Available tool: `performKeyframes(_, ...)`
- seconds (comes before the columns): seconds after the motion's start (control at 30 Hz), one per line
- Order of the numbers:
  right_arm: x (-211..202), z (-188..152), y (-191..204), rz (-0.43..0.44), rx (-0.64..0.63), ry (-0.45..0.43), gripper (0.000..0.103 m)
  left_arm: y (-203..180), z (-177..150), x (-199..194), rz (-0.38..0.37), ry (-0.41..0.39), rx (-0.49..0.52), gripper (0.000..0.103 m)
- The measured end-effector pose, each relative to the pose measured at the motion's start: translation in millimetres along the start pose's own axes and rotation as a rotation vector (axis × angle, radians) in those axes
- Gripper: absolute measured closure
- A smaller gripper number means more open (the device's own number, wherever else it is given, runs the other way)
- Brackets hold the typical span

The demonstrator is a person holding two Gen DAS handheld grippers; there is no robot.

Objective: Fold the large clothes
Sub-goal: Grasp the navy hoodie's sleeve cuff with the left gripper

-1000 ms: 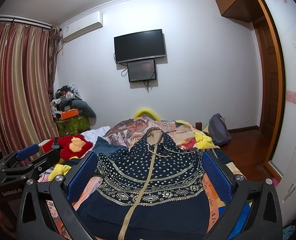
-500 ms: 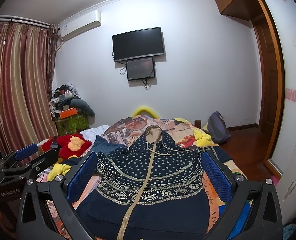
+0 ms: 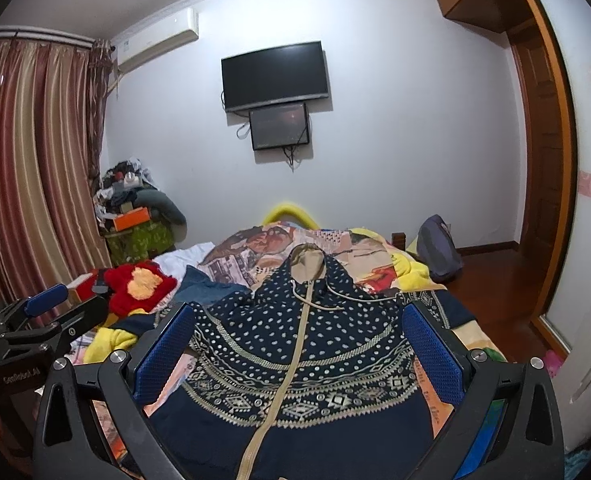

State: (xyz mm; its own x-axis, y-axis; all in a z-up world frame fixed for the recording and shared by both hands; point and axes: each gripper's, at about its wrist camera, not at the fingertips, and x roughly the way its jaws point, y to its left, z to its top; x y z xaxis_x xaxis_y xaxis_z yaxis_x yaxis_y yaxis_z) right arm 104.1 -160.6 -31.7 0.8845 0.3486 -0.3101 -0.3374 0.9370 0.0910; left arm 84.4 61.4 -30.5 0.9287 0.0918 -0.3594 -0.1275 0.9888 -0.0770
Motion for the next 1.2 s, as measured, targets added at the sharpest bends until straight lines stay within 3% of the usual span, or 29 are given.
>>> performKeyframes(0.33, 124, 16, 6, 0.013, -0.027, 0.094, 0.000, 90, -12, 126, 0.202, 0.155, -0.048, 0.000)
performKeyframes(0.53, 215, 7, 20, 0.052, -0.110, 0.201, 0.000, 164, -48, 190, 0.244, 0.262, -0.160, 0.000)
performKeyframes(0.7, 286, -22, 30, 0.053, -0.209, 0.308, 0.000, 208, -87, 227, 0.205, 0.405, -0.252, 0.000)
performKeyframes(0.8, 327, -44, 36, 0.069, -0.253, 0.394, 0.000, 227, -107, 246, 0.144, 0.478, -0.309, 0.000)
performKeyframes(0.97, 380, -81, 46, 0.125, -0.283, 0.527, 0.000, 255, -125, 271, 0.086, 0.502, -0.396, 0.009)
performKeyframes(1.2, 424, -104, 49, 0.162, -0.231, 0.652, 0.000, 290, -118, 296, 0.057, 0.458, -0.516, 0.018)
